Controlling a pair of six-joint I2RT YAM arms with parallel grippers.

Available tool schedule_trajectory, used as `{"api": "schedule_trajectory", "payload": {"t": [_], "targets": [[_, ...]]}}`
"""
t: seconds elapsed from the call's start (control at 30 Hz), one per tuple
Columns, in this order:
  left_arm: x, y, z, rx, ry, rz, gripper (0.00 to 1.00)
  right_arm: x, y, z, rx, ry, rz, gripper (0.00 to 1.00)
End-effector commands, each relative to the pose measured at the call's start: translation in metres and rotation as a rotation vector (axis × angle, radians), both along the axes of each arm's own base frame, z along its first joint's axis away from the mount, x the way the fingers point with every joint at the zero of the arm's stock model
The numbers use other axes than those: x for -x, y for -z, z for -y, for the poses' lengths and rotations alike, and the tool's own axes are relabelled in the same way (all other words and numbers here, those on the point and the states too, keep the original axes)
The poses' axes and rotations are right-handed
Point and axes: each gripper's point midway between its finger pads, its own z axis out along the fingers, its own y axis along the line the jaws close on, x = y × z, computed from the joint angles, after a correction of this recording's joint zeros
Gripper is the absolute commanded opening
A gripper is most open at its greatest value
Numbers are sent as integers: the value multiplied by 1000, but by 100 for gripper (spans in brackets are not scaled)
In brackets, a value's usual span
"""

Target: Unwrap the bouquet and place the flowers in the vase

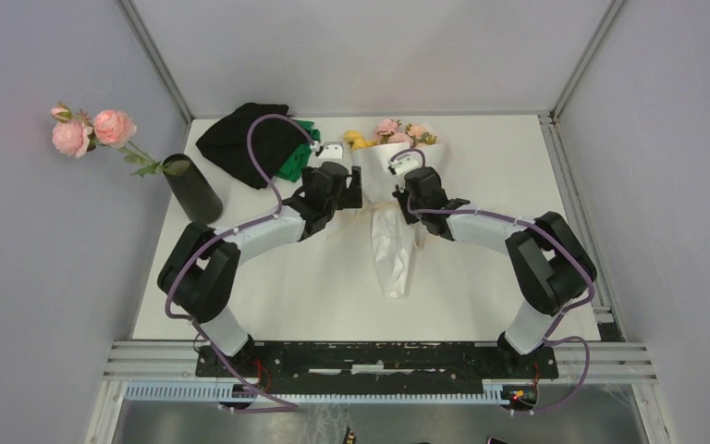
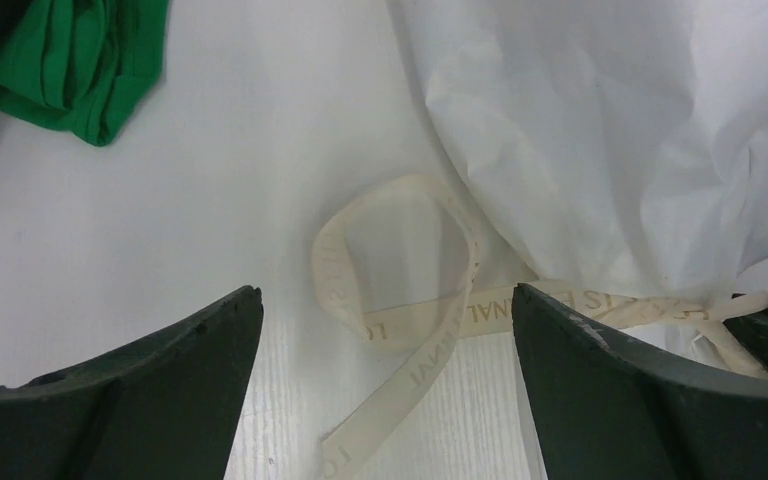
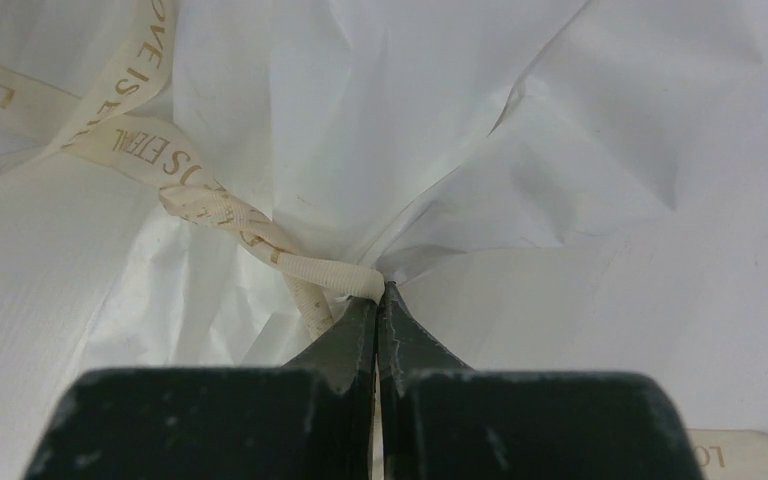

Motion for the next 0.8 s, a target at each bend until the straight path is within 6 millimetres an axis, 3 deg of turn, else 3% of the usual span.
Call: {"api": "schedule_trajectory", "payload": {"t": [0.0, 0.27, 0.6, 0.77], "targets": [[0, 1, 11, 68, 50, -8, 100, -10, -15, -6, -27, 6, 43, 0], [-27, -10, 43, 139, 167, -8, 100, -7, -19, -6, -31, -4, 51, 0], [-46, -29, 119, 408, 406, 16, 100, -3, -9, -9, -43, -16, 22, 0], [-50, -3, 135, 446, 436, -46, 100, -2, -9, -4, -29, -9, 28, 0]]}}
